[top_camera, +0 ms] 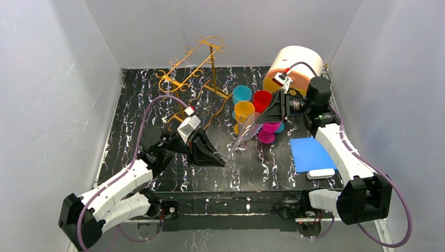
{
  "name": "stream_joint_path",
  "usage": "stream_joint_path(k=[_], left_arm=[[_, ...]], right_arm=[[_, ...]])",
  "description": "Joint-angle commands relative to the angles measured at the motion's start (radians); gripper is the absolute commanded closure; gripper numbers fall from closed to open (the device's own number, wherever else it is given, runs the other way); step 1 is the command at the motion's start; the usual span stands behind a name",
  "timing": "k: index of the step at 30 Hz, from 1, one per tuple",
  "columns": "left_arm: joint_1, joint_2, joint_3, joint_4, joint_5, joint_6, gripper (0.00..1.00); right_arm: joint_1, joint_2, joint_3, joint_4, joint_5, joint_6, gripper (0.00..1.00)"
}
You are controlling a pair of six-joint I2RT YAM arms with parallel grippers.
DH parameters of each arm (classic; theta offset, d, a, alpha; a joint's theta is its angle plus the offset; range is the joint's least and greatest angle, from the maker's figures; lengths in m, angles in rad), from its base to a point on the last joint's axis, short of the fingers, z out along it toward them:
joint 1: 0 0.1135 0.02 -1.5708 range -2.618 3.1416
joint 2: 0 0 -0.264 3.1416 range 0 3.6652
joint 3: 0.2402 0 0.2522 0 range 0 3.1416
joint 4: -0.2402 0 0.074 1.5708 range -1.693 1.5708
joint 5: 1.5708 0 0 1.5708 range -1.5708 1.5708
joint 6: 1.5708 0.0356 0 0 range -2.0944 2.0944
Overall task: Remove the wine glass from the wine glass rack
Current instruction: Place the wine glass at the center of the board.
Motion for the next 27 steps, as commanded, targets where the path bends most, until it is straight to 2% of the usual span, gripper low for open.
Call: stream_joint_path(k=[1, 3, 6, 8, 10, 16, 19, 20, 22, 27], left_arm=[[0.004, 0.000, 0.014, -0.058, 0.009, 0.163, 1.00], [0.003, -0.007, 0.060, -0.328, -0.003, 0.379, 1.00], [0.003, -0.014, 0.175, -0.786, -0.018, 0.804, 1.00], [0.005, -0.013, 0.223, -0.964, -0.085, 0.927, 1.00], [0.005, 0.005, 0.257, -1.068, -0.125, 0.998, 1.00], [0.005, 0.037, 0.273, -1.154, -0.176, 1.094, 1.00], [0.005, 0.020, 0.267, -1.161, -0.224, 1.128, 1.00], [0.005, 0.010, 0.261, -1.163, -0.240, 1.139, 1.00], [0.005, -0.010, 0.249, -1.162, -0.267, 1.158, 1.00], [0.005, -0.041, 0.240, -1.168, -0.335, 1.159, 1.00]], right_arm=[[0.008, 0.012, 0.061, 0.015, -0.136, 0.050, 0.48], [0.008, 0.020, 0.071, 0.013, -0.165, 0.049, 0.50], [0.008, 0.024, 0.086, 0.010, -0.175, 0.050, 0.54], [0.009, 0.030, 0.096, 0.005, -0.201, 0.052, 0.55], [0.007, 0.034, 0.101, -0.008, -0.225, 0.052, 0.60], [0.009, 0.005, 0.113, -0.028, -0.231, 0.052, 0.63], [0.010, -0.007, 0.123, -0.052, -0.226, 0.052, 0.46], [0.009, -0.014, 0.125, -0.057, -0.223, 0.052, 0.45], [0.011, -0.028, 0.119, -0.059, -0.220, 0.054, 0.49], [0.012, -0.041, 0.102, -0.079, -0.212, 0.062, 0.71]])
